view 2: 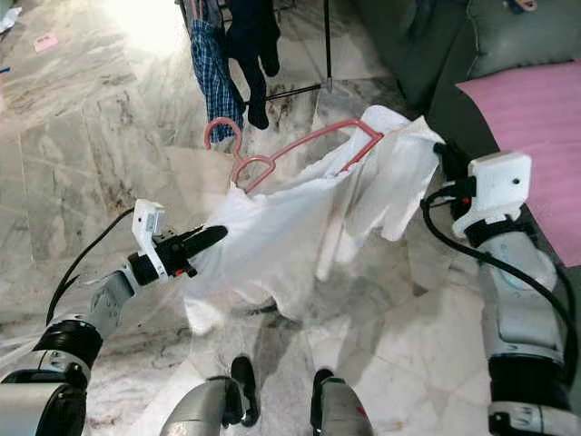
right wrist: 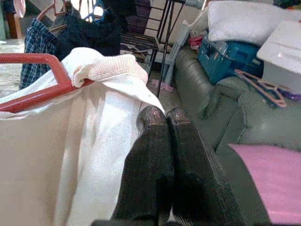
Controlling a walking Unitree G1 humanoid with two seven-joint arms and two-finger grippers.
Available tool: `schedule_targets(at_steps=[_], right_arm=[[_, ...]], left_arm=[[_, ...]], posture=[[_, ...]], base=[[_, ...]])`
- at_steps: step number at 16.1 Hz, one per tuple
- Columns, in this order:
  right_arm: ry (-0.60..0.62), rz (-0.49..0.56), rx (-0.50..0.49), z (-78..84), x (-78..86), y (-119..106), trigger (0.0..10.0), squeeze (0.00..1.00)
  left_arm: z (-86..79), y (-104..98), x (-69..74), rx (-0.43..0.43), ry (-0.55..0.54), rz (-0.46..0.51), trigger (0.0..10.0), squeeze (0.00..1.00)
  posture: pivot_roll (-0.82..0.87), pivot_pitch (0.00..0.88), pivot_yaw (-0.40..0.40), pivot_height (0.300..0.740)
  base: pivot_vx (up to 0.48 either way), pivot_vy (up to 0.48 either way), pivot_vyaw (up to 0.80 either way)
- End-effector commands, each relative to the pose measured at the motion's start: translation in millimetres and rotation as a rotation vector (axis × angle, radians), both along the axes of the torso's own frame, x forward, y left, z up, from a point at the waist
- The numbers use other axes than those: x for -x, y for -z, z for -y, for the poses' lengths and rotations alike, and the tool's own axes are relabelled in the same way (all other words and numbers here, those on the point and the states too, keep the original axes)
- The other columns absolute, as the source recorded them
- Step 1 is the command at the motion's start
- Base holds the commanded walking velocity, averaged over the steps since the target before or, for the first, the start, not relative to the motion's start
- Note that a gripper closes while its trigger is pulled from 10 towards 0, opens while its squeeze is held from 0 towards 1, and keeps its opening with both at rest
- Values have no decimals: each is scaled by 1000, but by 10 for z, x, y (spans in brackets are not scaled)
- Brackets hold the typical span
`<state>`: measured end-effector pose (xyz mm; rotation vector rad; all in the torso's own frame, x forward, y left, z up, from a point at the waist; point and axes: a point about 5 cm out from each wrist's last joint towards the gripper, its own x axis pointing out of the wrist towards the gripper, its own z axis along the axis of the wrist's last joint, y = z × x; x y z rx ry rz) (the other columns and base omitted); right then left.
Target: Hang hanger
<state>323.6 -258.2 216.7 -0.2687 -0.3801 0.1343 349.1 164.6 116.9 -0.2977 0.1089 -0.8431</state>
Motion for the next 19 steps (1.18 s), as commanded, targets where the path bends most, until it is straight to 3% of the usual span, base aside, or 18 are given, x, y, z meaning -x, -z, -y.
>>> schedule_targets(at_steps=[1,3,5,6,8,12,15,18,19], right_arm=[[47,2,-38,120,35,17,0,0],[64,-91,-60,158,-5,171,0,0],[112,-151,-118,175,-58,295,0,0],[122,-157,-124,140,-86,321,0,0],[118,-154,-130,74,-119,331,0,0],[135,-168,-164,52,-141,371,0,0],[113,-154,-159,7,-154,297,0,0],[109,-210,-146,-4,-161,395,0,0],[107,-226,-158,0,-142,445,0,0]], left_arm=[[-202,-23,-15,53,-125,6,0,0],[-214,-73,-33,76,-128,22,0,0],[-61,-21,49,-19,53,17,0,0],[40,43,134,-64,169,-1,0,0],[122,139,236,-93,267,-27,0,0],[126,188,336,-73,370,-69,0,0],[74,257,363,-166,369,-79,0,0],[83,140,295,-19,314,-84,0,0],[48,71,195,37,208,-61,0,0]], posture=[[-32,304,40,740],[-37,303,38,740],[-35,303,36,740],[-34,302,36,740],[-36,302,36,740],[-37,305,35,740],[-40,305,32,740],[-45,302,27,740],[-44,303,24,740]], base=[[0,0,0],[0,0,0],[0,0,0],[0,0,0],[0,0,0],[0,0,0],[0,0,0],[0,0,0],[0,0,0]])
